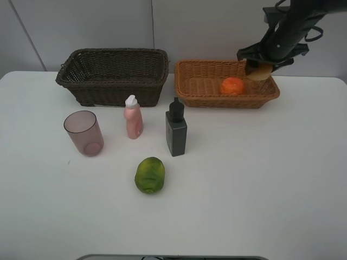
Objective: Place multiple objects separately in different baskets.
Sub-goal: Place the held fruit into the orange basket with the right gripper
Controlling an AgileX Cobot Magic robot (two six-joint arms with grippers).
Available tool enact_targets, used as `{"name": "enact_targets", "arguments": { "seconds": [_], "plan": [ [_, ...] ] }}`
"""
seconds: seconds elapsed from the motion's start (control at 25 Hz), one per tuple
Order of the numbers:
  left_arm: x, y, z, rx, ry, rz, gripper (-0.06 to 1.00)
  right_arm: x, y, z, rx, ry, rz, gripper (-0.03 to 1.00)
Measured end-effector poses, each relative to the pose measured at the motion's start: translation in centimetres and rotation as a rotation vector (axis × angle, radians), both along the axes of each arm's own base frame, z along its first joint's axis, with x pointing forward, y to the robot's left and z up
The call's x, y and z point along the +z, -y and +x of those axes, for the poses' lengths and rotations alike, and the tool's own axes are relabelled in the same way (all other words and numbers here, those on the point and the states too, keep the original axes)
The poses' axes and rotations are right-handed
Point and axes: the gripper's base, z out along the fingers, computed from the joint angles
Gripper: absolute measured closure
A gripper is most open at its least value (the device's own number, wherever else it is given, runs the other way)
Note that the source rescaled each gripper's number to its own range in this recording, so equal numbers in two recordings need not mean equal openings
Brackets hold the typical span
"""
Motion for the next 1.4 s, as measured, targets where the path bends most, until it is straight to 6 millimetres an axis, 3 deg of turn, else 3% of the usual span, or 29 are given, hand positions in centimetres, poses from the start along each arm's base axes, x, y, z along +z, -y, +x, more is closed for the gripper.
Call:
{"name": "enact_targets", "arguments": {
  "seconds": [0.28,0.56,0.8,0.84,0.92,1.0,1.24,1.4],
  "plan": [
    [0.0,0.0,0.0,0.0,0.0,0.0,0.02,-1.1,0.6,1.7,0.018,0.113,0.005,0.44],
    [0.0,0.0,0.0,0.0,0.0,0.0,0.02,-3.7,0.5,2.7,0.03,0.122,0.015,0.44],
    [0.0,0.0,0.0,0.0,0.0,0.0,0.02,-3.8,0.7,2.8,0.022,0.123,0.022,0.44],
    [0.0,0.0,0.0,0.0,0.0,0.0,0.02,-3.8,0.7,2.8,0.021,0.123,0.023,0.36],
    [0.0,0.0,0.0,0.0,0.0,0.0,0.02,-3.8,0.7,2.8,0.021,0.122,0.023,0.11],
    [0.0,0.0,0.0,0.0,0.0,0.0,0.02,-3.8,0.7,2.7,0.021,0.119,0.022,0.02],
    [0.0,0.0,0.0,0.0,0.0,0.0,0.02,-3.7,0.8,2.6,0.018,0.113,0.02,-0.03],
    [0.0,0.0,0.0,0.0,0.0,0.0,0.02,-2.3,0.8,2.2,0.013,0.11,0.015,-0.03]
  ]
}}
